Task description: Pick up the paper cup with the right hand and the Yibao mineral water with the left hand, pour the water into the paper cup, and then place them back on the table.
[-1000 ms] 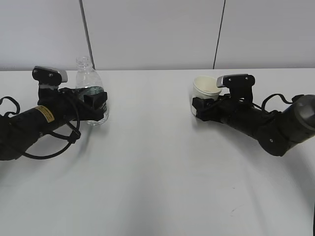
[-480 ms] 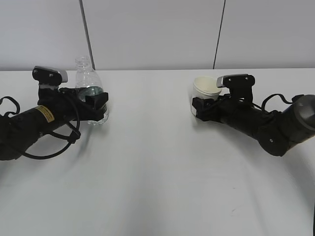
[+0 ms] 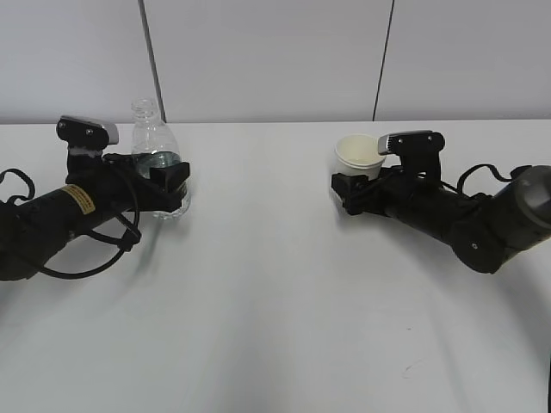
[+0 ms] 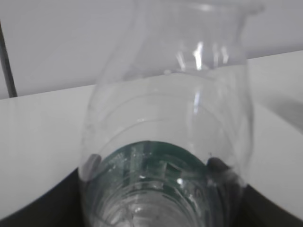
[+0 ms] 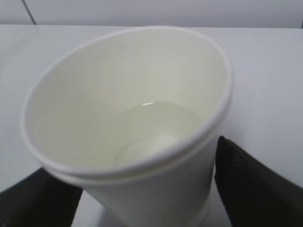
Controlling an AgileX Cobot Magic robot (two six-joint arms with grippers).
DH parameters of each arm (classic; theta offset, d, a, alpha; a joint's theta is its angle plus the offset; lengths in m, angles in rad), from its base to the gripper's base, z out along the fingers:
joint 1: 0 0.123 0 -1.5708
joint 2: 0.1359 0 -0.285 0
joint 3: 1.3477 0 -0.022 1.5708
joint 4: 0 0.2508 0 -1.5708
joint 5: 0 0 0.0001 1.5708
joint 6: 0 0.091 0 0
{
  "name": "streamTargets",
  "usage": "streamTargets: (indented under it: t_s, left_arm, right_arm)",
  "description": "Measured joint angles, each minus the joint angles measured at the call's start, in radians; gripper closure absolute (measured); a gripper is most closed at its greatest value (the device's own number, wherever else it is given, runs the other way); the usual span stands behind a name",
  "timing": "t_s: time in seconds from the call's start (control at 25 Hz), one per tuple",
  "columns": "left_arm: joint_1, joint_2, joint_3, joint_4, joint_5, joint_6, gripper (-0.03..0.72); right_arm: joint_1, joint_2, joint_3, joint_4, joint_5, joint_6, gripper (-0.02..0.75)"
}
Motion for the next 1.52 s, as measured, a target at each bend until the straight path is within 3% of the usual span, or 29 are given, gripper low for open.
streamTargets:
  t_s: [0.96, 1.36, 1.52]
  left_arm:
    - [0.0, 0.0, 0.0, 0.0, 0.0, 0.0, 0.27]
    - [0.0, 0.0, 0.0, 0.0, 0.0, 0.0, 0.267]
    - [0.0, 0.001, 0.0, 0.001, 0.006, 0.0, 0.227]
  right_arm:
    - [0.0, -0.03, 0.08, 0.0, -0.001, 0.003, 0.126]
    - [0.0, -0.136, 0.216, 0.0, -0.043, 0.003, 0.143]
    - [0.0, -0.206, 0.277, 0.0, -0.044, 0.003, 0.143]
